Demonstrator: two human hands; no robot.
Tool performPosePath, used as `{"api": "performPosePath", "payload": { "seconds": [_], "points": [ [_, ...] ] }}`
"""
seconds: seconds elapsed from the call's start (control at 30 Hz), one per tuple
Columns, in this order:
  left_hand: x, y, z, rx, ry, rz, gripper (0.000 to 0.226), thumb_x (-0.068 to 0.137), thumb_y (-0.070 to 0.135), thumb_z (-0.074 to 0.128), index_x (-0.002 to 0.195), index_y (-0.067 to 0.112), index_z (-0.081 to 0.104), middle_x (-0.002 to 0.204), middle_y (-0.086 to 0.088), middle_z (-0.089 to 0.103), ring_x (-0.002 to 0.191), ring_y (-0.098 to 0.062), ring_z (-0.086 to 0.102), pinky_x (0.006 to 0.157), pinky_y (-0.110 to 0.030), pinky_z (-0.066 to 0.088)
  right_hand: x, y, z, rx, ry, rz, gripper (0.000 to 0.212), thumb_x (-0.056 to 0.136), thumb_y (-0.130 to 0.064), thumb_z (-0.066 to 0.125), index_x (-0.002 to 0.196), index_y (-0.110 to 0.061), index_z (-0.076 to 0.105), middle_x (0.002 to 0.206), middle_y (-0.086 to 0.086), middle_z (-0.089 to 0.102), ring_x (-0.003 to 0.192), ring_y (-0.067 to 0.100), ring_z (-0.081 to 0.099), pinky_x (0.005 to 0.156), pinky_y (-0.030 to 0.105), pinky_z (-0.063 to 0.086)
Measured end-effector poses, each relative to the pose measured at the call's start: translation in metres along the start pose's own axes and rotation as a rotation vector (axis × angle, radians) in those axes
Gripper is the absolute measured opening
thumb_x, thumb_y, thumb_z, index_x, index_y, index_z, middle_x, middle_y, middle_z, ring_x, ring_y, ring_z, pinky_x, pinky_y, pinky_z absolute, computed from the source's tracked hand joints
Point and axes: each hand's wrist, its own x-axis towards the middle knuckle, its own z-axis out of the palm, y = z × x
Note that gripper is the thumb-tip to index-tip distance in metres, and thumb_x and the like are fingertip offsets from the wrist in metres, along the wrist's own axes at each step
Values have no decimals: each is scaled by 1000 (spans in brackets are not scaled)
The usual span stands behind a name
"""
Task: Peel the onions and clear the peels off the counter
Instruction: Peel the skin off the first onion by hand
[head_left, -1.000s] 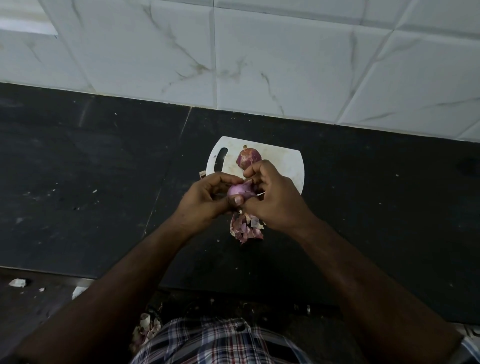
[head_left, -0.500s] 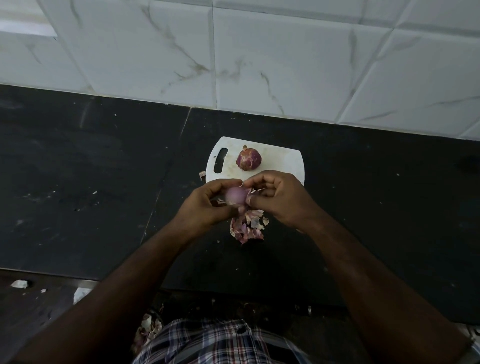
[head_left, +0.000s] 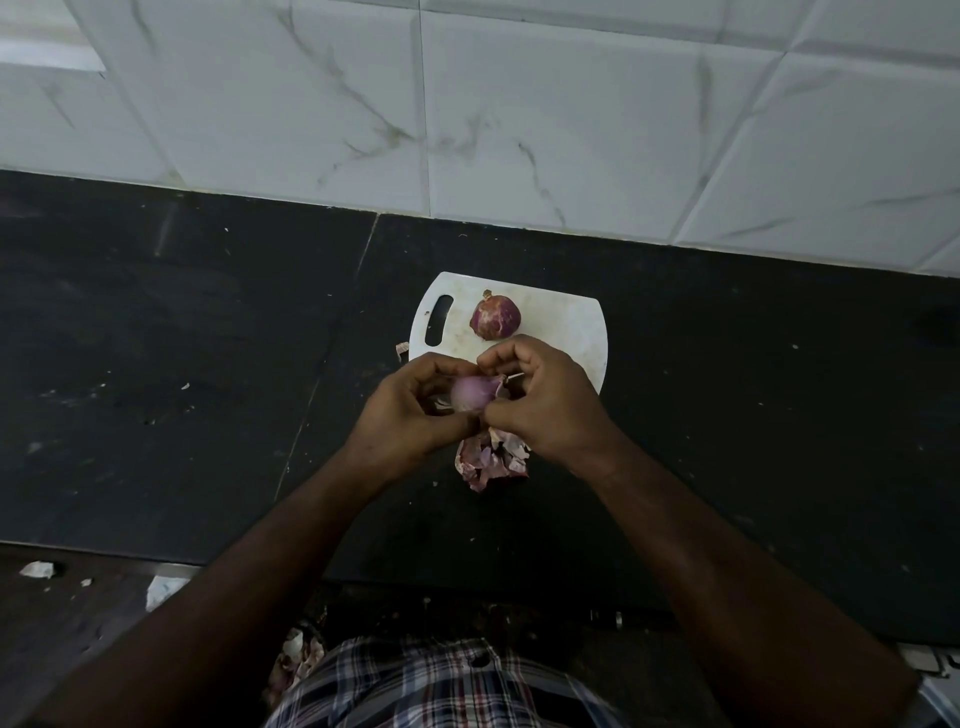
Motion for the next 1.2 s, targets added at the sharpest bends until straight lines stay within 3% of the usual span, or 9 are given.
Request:
{"api": "performPosePath", "payload": {
  "seconds": [0.1, 0.2, 0.4, 0.53, 0.8, 1.03, 1.2],
  "points": [
    [0, 3, 0, -11, -14, 4, 44, 76, -7, 81, 114, 10, 67, 108, -11, 76, 99, -33, 73, 90, -52, 59, 2, 0, -2, 8, 16, -16, 39, 69, -5, 78, 103, -22, 67, 98, -9, 70, 89, 8, 69, 76, 29, 59],
    [1, 7, 2, -28, -14, -15, 36, 83, -3, 78, 112, 15, 67, 101, -11, 77, 90, -33, 74, 83, -49, 61, 6, 3, -6, 2, 51, -21, 33, 76, -2, 75, 104, -18, 68, 96, -5, 72, 88, 10, 70, 81, 37, 61],
    [2, 10, -1, -105, -88, -104, 34, 91, 1, 69, 120, 18, 64, 104, -9, 77, 90, -25, 75, 79, -36, 62, 8, 2, -31, 200, -142, 83, 27, 84, -1, 71, 109, -11, 72, 102, 5, 75, 94, 23, 73, 89, 48, 58],
    [1, 6, -2, -143, -130, -177, 43, 89, -6, 69, 127, 12, 61, 113, -12, 75, 100, -32, 74, 85, -40, 61, 7, -1, -32, -3, -232, 24, 35, 81, -12, 78, 114, -18, 72, 102, -1, 76, 91, 12, 74, 89, 42, 59],
    [2, 4, 2, -4, -74, -119, 46, 81, 1, 80, 121, 15, 63, 108, -10, 75, 100, -27, 73, 88, -39, 60, 9, 0, -23, -106, -182, -4, 35, 76, -9, 76, 109, -20, 72, 103, -4, 74, 90, 8, 72, 85, 34, 60],
    [1, 8, 6, 78, -32, -72, 42, 78, -2, 81, 108, 23, 63, 95, 0, 76, 82, -9, 73, 68, -18, 54, 2, -2, -8, -153, -50, -35, 31, 72, -12, 78, 100, -21, 70, 94, -10, 72, 85, 5, 68, 78, 27, 58],
    [1, 10, 4, 81, -69, -63, 41, 79, -3, 80, 110, 18, 64, 95, 0, 76, 85, -14, 74, 70, -21, 57, -2, -1, -7, -168, -19, -57, 28, 73, -14, 78, 100, -21, 71, 93, -10, 72, 83, 5, 67, 74, 24, 58]
  ]
}}
